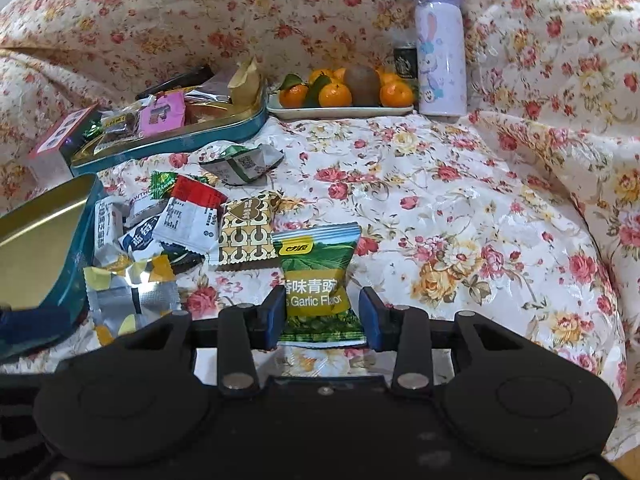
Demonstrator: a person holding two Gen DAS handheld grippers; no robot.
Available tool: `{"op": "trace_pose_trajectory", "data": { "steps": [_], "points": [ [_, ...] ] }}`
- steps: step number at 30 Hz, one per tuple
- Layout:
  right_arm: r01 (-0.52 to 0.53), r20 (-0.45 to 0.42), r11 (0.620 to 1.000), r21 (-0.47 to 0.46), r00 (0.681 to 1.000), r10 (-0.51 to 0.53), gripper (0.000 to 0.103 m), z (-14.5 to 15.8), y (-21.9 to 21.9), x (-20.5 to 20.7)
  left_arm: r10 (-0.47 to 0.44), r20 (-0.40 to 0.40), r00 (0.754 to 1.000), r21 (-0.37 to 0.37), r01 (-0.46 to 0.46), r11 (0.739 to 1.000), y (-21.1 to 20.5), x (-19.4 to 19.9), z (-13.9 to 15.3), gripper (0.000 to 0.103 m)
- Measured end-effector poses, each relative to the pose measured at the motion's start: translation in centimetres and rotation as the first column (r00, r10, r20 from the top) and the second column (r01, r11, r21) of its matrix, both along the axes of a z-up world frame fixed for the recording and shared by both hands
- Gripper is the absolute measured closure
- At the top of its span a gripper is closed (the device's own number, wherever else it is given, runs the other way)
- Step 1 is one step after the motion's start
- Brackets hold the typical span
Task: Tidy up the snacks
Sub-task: 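Grasp the green garlic pea bag with the right tool while the left tool approaches the silver snack, then grasp the silver-orange wrapped snack with the left tool while the right tool holds the green bag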
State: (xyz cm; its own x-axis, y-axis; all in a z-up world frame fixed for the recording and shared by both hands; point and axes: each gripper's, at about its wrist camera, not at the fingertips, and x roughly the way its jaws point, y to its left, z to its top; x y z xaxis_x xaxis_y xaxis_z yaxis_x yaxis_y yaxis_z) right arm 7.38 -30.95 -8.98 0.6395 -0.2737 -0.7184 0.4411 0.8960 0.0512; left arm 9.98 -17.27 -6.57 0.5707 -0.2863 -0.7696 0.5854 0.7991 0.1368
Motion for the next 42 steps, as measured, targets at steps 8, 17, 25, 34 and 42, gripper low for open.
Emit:
{"op": "trace_pose_trajectory", "data": {
  "steps": [8, 17, 25, 34, 42],
  "points": [
    [-0.001, 0.023, 1.000, 0.018, 1.000, 0.001, 0.067, -0.1, -0.4, -0.5, 0.017, -0.032, 0.999, 0.053, -0.015, 0.998, -1.0, 0.8, -1.3, 0.044],
    [0.031, 0.023, 0.999, 0.044, 0.999, -0.032, 0.072, 0.2, -1.5, -1.3, -0.004, -0.106, 0.994, -0.021, 0.001, 1.000, -3.2, 1.7, -1.1, 0.047],
    [0.080, 0.018, 0.996, 0.034, 0.997, -0.080, 0.072, 0.3, -3.0, -2.1, -0.096, -0.132, 0.987, -0.040, 0.092, 0.995, -2.8, 0.7, -0.7, 0.047],
    [0.069, 0.023, 0.997, 0.026, 0.997, -0.069, 0.071, 0.2, -2.9, -2.3, -0.319, 0.019, 0.948, 0.063, 0.317, 0.946, -3.2, 1.5, 1.4, 0.047],
    [0.064, 0.021, 0.997, 0.031, 0.998, -0.064, 0.069, 0.2, -2.9, -2.1, -0.533, -0.003, 0.846, 0.123, 0.530, 0.839, -4.6, 2.1, 1.7, 0.046]
  ]
}}
